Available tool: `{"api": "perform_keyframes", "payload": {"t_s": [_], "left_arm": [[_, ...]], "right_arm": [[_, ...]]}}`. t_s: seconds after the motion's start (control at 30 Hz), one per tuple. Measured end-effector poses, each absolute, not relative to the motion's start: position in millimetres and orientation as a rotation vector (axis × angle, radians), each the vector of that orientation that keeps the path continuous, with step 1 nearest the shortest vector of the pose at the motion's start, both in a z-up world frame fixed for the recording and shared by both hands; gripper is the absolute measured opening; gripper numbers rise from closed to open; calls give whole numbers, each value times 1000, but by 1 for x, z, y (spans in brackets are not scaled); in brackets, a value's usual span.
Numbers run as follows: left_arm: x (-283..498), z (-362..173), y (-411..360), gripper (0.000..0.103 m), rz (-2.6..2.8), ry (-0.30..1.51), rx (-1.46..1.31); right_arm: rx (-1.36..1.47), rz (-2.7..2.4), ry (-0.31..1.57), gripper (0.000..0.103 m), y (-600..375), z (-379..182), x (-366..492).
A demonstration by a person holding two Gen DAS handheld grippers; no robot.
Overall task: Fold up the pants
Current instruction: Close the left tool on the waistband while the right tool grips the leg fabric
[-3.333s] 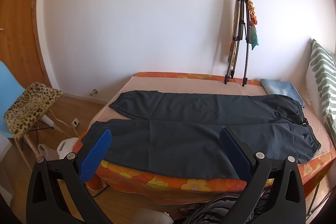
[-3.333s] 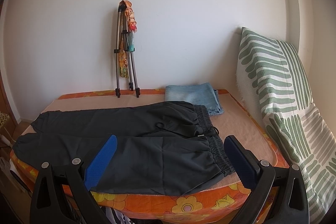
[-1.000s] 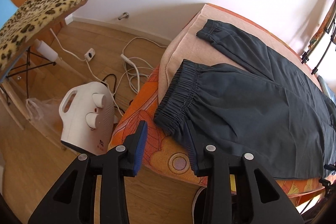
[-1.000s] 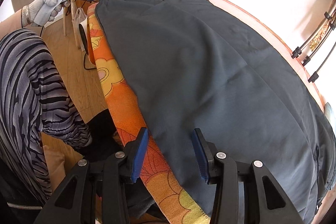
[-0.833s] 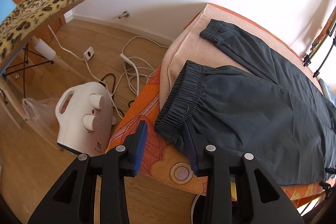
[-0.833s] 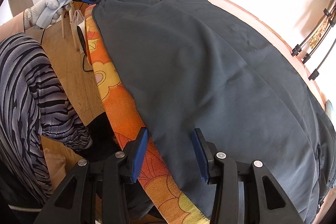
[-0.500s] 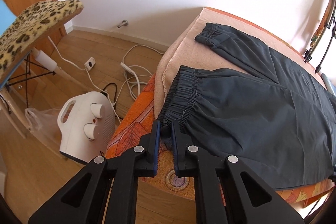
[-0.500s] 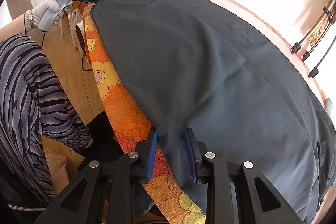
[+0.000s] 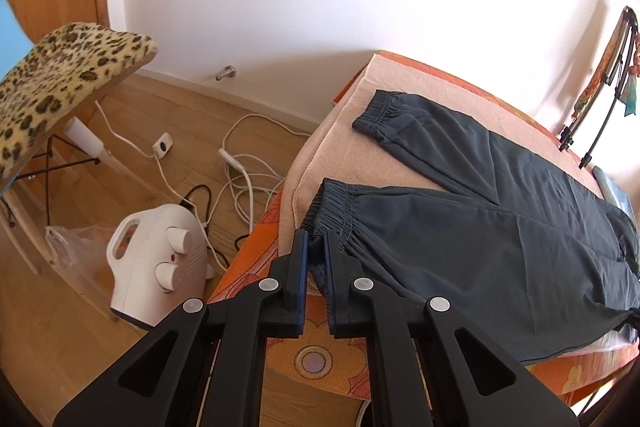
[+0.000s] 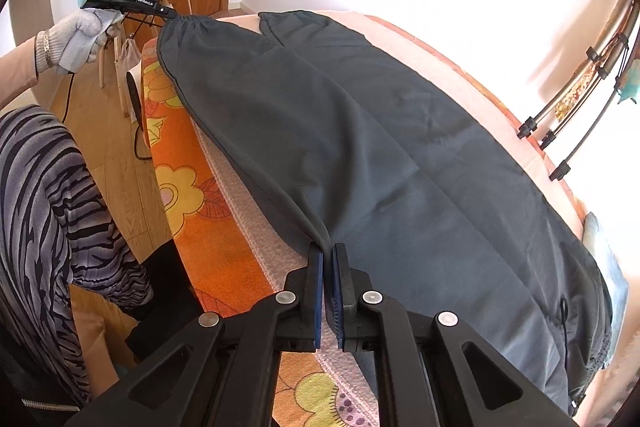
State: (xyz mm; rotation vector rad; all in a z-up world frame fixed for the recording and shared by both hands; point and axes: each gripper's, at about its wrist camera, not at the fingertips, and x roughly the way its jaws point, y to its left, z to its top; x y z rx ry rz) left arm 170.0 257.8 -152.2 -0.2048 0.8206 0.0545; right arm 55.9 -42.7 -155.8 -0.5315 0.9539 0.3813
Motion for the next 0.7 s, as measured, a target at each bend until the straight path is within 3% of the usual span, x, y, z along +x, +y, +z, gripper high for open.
{"api": "perform_keyframes", "payload": {"t_s": [0.4, 0.7], "left_arm": [[247, -116, 225, 6, -17, 765, -142], [347, -138, 190, 6, -36, 826, -96]], "right_arm": [[-650, 244, 837, 0, -68, -110, 124], [-691, 156, 854, 0, -105, -120, 228]]}}
